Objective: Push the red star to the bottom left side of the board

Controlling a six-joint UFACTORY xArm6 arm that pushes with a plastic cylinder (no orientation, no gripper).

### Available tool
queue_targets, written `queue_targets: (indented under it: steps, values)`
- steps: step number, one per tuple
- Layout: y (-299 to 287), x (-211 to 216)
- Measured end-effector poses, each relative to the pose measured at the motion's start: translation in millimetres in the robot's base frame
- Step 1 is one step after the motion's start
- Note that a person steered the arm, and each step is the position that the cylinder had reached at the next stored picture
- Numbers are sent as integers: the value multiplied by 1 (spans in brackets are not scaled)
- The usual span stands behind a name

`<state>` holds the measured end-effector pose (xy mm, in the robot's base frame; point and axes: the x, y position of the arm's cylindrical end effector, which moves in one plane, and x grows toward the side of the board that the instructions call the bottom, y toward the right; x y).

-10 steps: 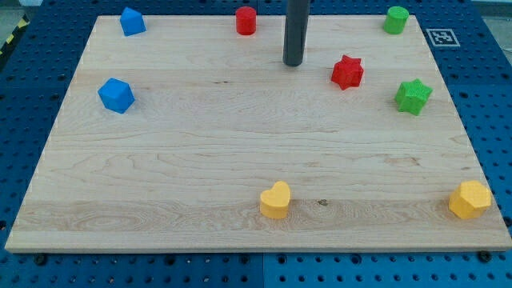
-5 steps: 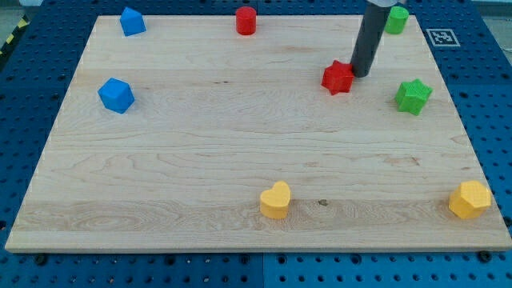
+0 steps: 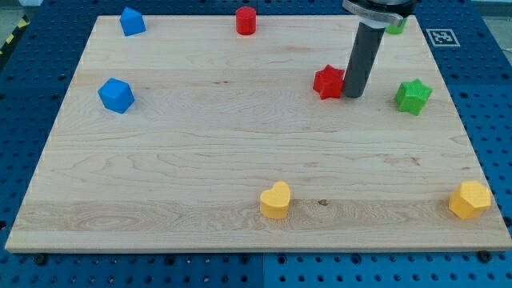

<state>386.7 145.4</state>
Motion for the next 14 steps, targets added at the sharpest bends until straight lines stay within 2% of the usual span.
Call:
queue_targets:
  steps: [1, 2, 3, 4, 7, 9, 14]
  values:
    - [1, 1]
    - [0, -21]
    - [-21, -37]
    - [-45, -34]
    - [-121, 5]
    - [-129, 57]
    - [-162, 114]
